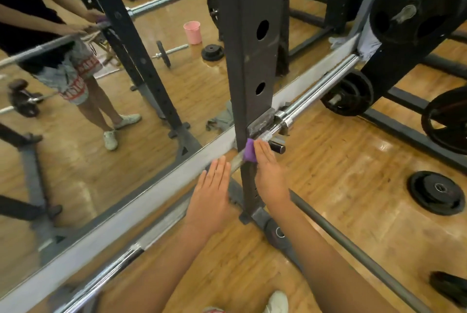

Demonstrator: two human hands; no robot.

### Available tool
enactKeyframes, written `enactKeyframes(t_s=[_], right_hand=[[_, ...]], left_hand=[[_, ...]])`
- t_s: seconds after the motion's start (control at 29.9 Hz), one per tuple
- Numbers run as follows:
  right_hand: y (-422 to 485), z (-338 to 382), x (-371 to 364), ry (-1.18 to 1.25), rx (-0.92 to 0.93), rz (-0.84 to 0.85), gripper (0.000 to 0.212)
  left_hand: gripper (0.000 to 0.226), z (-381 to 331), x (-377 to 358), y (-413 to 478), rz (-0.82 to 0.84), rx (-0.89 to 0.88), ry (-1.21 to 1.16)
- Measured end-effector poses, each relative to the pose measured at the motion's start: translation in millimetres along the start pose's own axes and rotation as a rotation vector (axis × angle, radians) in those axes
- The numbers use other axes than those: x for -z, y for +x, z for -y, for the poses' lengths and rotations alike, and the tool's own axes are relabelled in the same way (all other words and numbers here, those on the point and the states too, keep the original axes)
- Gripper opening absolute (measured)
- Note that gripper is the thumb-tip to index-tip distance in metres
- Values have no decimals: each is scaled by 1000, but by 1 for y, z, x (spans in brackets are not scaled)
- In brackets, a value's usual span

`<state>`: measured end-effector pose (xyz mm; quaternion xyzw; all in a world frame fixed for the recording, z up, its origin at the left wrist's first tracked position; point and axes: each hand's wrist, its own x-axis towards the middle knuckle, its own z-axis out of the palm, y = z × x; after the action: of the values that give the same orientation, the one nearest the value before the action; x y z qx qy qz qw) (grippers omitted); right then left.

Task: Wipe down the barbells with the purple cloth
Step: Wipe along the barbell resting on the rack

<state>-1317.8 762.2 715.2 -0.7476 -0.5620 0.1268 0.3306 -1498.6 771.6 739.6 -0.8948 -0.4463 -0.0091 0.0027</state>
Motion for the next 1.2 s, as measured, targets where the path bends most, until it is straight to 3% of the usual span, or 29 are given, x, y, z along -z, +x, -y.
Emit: enactKeyframes(t_s=[0.3, 0.6, 0.87, 1.0, 1.2], right_hand=[[-16, 26, -22, 460, -391, -379, 56], [-41, 70, -57, 670, -391, -313, 58], [-15, 49, -46, 618, -404, -379, 59], [-23, 66, -51, 629, -418, -383, 59], [-40, 62, -56, 562, -361, -291, 60]], left_hand=[[78, 8, -3, 0, 45, -105, -38], [70, 17, 1, 8, 155, -160, -135], [82, 25, 3, 11, 174, -210, -178], [74, 39, 10, 8, 231, -291, -261], [66, 82, 1, -20, 187, -443, -162]])
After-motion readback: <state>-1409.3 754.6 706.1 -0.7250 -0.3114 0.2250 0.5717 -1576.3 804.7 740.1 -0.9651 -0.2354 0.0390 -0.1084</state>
